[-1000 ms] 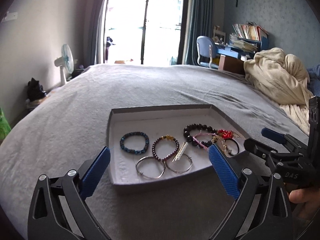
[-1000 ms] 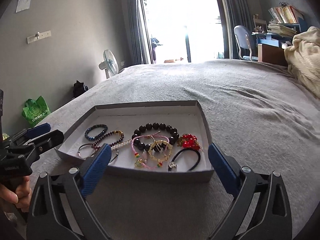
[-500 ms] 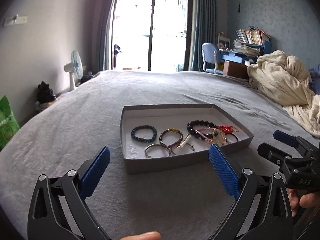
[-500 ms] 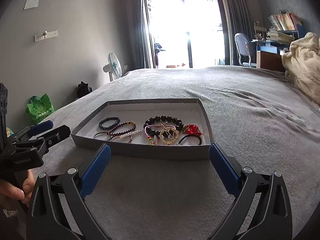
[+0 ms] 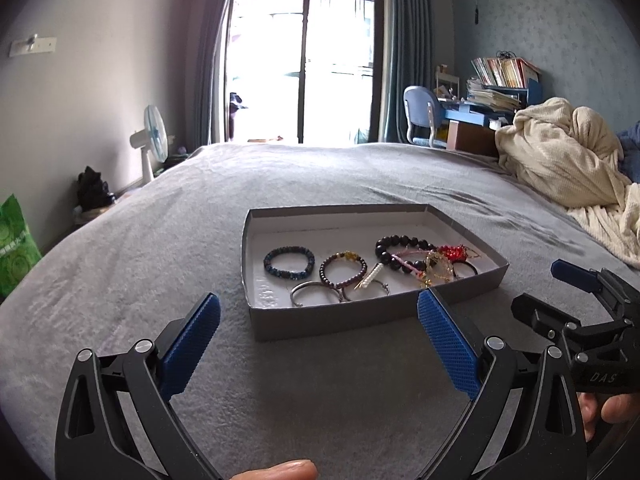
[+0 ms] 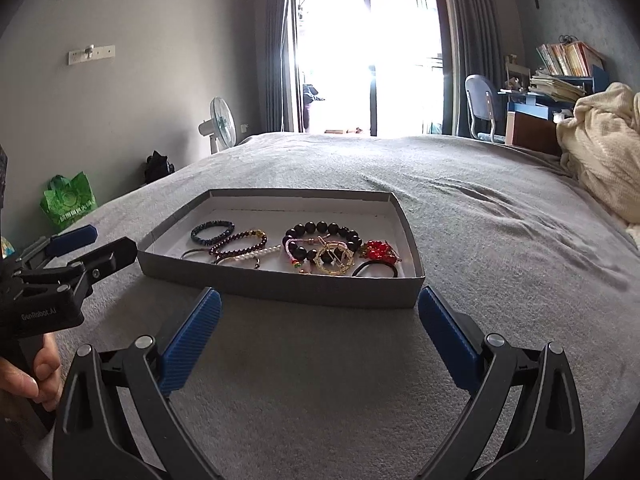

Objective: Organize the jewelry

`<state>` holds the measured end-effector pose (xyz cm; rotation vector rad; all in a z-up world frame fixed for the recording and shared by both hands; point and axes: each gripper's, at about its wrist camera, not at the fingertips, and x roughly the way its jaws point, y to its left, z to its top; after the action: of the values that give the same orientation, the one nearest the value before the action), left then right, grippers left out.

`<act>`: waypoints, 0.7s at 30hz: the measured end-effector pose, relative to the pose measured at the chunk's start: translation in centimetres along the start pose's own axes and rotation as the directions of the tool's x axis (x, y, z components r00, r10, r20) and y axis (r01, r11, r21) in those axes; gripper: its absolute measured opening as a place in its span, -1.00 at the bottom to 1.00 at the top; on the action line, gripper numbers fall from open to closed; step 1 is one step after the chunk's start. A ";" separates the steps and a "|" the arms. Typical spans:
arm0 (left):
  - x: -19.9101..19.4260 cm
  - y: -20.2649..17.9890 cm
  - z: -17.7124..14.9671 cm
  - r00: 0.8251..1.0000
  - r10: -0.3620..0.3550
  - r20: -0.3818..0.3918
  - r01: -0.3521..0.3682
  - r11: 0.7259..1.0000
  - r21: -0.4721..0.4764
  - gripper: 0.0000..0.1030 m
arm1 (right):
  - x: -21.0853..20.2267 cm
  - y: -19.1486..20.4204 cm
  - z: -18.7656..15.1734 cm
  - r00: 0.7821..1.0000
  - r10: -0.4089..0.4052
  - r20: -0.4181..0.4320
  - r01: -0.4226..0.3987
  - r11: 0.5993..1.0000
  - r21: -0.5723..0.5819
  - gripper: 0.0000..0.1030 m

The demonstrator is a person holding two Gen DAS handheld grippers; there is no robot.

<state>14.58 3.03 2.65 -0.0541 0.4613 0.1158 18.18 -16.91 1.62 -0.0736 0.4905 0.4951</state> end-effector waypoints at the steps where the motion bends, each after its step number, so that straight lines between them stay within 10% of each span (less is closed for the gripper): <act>1: 0.0 0.0 0.0 1.000 0.000 0.001 0.000 1.000 0.001 0.90 | 0.0 -0.1 0.0 1.000 0.000 -0.001 0.000 1.000 0.002 0.89; 21: -0.1 -0.1 -0.1 1.000 -0.001 0.000 0.001 1.000 0.000 0.90 | -0.1 -0.3 0.0 1.000 0.007 0.005 -0.007 1.000 0.016 0.89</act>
<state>14.50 2.92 2.60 -0.0547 0.4615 0.1152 18.23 -17.22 1.66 -0.0549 0.4900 0.4979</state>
